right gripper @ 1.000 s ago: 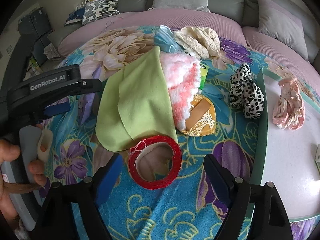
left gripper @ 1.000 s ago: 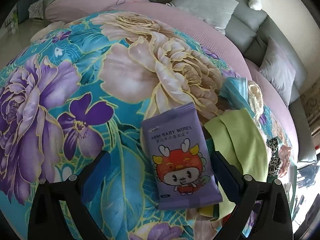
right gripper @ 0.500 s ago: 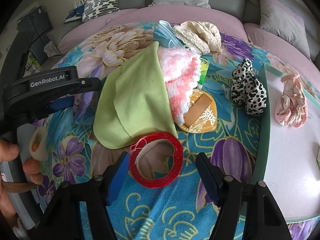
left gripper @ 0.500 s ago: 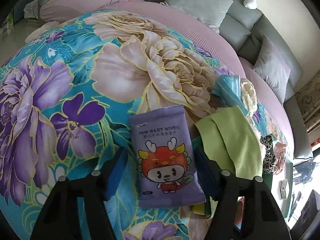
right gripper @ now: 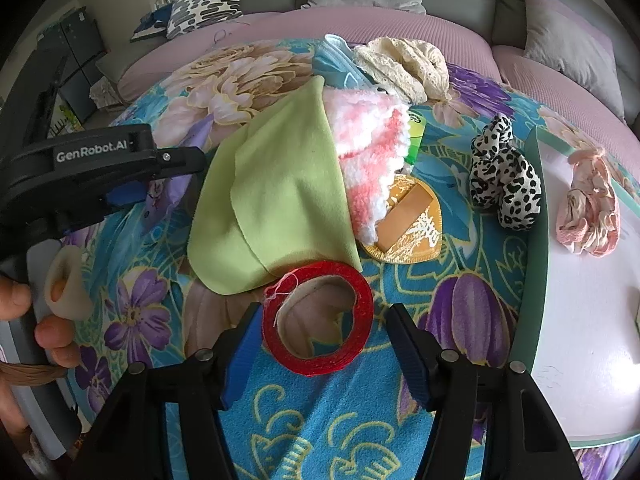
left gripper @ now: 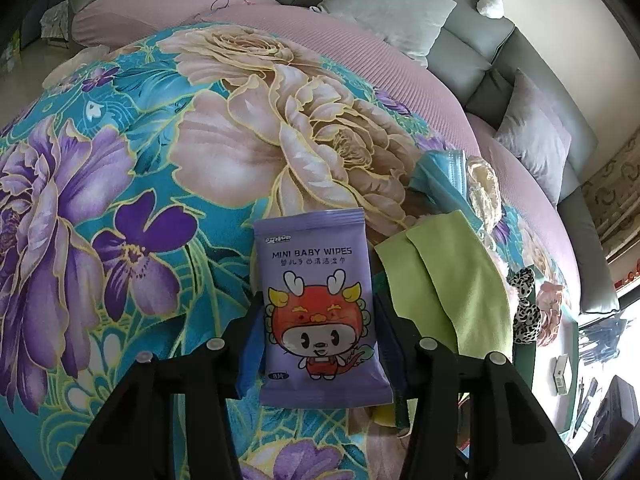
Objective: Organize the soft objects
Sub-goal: 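Grasp the red tape roll with the right tool while the left tool grasps the purple wipes pack, then carry the red tape roll with the right tool over the white tray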
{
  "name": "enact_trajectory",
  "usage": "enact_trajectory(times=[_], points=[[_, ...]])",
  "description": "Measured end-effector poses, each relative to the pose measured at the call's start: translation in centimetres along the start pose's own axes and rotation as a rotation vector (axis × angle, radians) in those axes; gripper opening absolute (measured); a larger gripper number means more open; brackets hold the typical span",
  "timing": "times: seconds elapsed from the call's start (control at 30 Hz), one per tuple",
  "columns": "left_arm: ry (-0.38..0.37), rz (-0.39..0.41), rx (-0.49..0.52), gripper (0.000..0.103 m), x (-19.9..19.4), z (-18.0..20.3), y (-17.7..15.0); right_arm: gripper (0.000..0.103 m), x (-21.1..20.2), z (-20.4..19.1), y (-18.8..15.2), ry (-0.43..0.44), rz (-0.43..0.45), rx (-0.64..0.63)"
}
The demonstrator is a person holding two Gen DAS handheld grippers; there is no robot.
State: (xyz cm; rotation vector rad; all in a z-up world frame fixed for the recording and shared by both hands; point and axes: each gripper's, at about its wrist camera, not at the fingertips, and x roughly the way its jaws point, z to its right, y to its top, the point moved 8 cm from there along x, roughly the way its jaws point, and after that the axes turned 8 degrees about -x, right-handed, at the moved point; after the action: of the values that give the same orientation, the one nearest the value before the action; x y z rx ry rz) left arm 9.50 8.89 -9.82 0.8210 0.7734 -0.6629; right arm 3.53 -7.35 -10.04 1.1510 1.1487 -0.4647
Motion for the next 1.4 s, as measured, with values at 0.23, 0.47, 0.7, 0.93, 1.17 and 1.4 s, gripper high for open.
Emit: enact_trajectory(times=[0.23, 0.47, 0.7, 0.93, 1.17, 1.4], points=[[0.004, 0.027, 0.009, 0.051, -1.0, 0.0, 0.2, 0.057, -0.2, -0.2, 0.1, 0.013, 0.007, -0.008], [0.004, 0.065, 0.025, 0.050, -2.2, 0.3, 0.6, 0.057, -1.6, 0.8, 0.5, 0.012, 0.053, 0.030], [0.002, 0.120, 0.049, 0.050, -4.1, 1.1, 1.1, 0.057, -3.7, 1.8, 1.1, -0.005, 0.110, 0.048], [-0.036, 0.159, 0.134, 0.050, -5.3, 4.8, 0.7, 0.057, -6.2, 4.7, 1.4, -0.062, 0.195, 0.125], [-0.091, 0.131, 0.251, 0.050, -4.7, 9.8, -1.2, 0.057, -8.7, 10.5, 0.1, -0.163, 0.243, 0.278], [-0.163, 0.082, 0.399, 0.050, -4.0, 15.8, -4.4, 0.057, -10.8, 16.3, -2.3, -0.294, 0.258, 0.404]])
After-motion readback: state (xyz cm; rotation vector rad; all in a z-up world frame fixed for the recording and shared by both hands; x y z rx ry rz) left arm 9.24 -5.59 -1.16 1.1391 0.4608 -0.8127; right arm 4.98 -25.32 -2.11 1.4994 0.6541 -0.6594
